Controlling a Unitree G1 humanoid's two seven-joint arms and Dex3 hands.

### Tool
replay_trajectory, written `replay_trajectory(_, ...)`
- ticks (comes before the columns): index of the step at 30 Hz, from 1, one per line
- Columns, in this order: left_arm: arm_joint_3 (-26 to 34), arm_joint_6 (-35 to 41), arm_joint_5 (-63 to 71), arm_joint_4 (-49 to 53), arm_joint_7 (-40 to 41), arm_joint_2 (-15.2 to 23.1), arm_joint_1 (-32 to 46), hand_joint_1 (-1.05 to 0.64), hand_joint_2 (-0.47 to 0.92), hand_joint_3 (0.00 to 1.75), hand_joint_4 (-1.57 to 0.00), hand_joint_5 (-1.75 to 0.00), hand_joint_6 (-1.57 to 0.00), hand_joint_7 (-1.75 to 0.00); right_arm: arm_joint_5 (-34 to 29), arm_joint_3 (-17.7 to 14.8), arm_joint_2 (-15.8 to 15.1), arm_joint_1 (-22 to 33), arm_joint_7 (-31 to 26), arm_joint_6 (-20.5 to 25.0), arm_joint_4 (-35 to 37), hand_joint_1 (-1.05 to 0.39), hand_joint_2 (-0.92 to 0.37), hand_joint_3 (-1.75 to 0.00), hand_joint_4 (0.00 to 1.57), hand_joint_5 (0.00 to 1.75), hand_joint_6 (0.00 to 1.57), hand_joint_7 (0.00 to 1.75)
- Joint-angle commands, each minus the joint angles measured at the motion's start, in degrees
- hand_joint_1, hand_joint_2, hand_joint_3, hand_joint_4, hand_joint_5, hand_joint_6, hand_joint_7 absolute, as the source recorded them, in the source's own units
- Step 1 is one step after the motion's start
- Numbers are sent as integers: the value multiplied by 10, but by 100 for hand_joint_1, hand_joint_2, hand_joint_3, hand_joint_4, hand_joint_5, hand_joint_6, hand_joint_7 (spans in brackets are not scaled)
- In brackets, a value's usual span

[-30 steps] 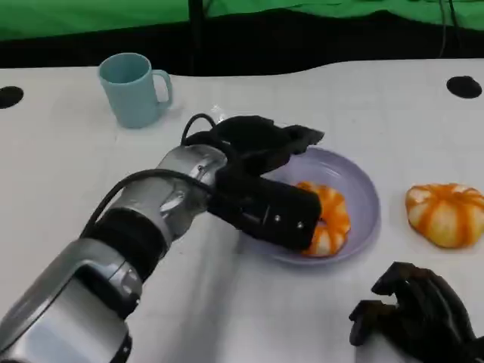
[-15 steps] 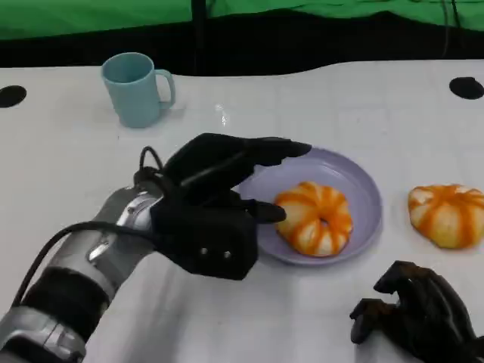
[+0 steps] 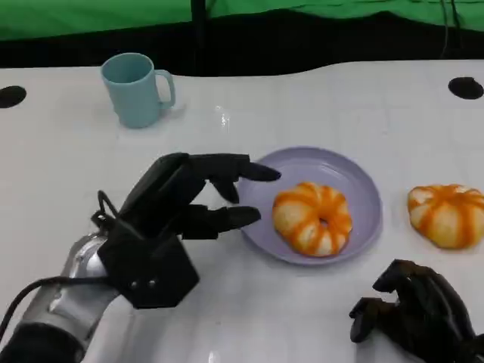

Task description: Grasp the bread from the table and place it into the plate.

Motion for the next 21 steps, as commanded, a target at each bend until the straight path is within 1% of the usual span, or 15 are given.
replay_trajectory(1,29,-18,-90,-21,-54,-7,43,-56,92,33,-51,-174,-50,-123,5,-5,-8,-3,1,1,-1,-104,-71,0,157,72,157,37)
replay_trajectory(2,34,-18,-106,-27,-65,-9,51,-58,92,36,-51,-174,-44,-141,5,-5,-9,-4,4,0,0,-103,-71,0,157,71,157,36)
replay_trajectory(3,38,-16,-118,-33,-74,-10,57,-58,92,37,-51,-174,-41,-147,5,-5,-9,-4,6,0,1,-102,-71,0,157,71,157,36)
replay_trajectory(6,47,7,-141,-65,-101,-7,78,-57,92,40,-52,-175,-37,-158,3,-3,-10,-5,8,-2,2,-102,-72,-1,157,71,157,36)
replay_trajectory(7,50,32,-167,-86,-121,-8,93,-57,92,40,-53,-175,-35,-160,6,-4,-10,-5,9,0,3,-102,-72,-1,157,71,157,36)
replay_trajectory(9,58,68,-206,-119,-147,-14,117,-57,92,38,-57,-175,-37,-161,8,-6,-8,-6,9,3,3,-102,-70,0,157,69,157,35)
replay_trajectory(14,73,132,-270,-174,-191,-30,161,-63,92,38,-56,-175,-41,-162,7,-6,-8,-5,7,4,1,-101,-71,0,157,69,157,34)
replay_trajectory(18,97,205,-369,-206,-248,-57,202,-58,92,38,-59,-175,-42,-163,7,-5,-6,-2,4,5,-4,-101,-71,0,157,69,157,35)
replay_trajectory(21,109,226,-383,-217,-264,-66,217,-57,92,38,-59,-175,-42,-163,4,-3,-7,0,2,6,-9,-101,-71,0,157,70,157,35)
